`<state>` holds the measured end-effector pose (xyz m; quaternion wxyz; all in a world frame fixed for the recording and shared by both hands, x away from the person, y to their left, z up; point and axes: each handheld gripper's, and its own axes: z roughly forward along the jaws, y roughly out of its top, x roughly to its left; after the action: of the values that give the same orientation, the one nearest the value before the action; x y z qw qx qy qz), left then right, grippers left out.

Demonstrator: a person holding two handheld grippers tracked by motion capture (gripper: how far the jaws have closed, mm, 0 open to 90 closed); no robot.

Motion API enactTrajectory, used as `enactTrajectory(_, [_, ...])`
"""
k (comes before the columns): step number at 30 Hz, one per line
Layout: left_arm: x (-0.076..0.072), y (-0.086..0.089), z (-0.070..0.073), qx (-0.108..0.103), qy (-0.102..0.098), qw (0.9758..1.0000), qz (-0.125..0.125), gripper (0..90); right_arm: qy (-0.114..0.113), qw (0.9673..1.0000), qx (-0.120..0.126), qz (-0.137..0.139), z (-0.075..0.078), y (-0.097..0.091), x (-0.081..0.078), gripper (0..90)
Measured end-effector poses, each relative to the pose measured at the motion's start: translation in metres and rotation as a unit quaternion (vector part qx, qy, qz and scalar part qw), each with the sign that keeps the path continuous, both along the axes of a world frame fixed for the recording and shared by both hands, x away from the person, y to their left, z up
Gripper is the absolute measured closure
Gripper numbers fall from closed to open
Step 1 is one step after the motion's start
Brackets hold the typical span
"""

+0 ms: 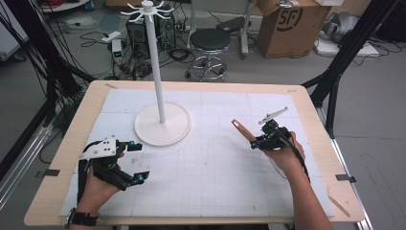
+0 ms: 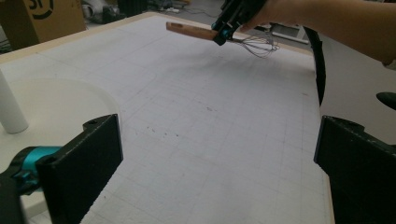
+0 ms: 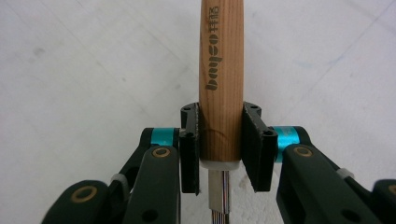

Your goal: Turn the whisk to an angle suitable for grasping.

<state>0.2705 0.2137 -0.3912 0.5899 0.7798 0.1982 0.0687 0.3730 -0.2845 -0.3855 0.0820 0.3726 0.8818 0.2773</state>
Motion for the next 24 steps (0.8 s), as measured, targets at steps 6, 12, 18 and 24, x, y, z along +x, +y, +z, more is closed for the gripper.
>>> enactTrajectory(6, [0.001,-0.001,0.000,0.000,0.001,1.0000,0.000,1.7,-0.060,0.9970,0.049,0.001,0.019,-0.009,-0.012,70.8])
enactTrajectory(12, [0.001,-0.003,0.000,0.000,-0.001,1.0000,-0.006,1.7,-0.085,0.9909,0.105,0.007,0.030,-0.018,-0.021,70.8])
enactTrajectory(18, [0.002,-0.004,-0.001,0.006,0.001,1.0000,-0.004,1.7,-0.105,0.9825,0.153,0.019,0.040,-0.025,-0.031,70.9])
enactTrajectory(24, [0.000,-0.003,0.000,0.004,-0.002,1.0000,-0.007,1.7,-0.113,0.9798,0.163,0.022,0.045,-0.029,-0.034,70.9])
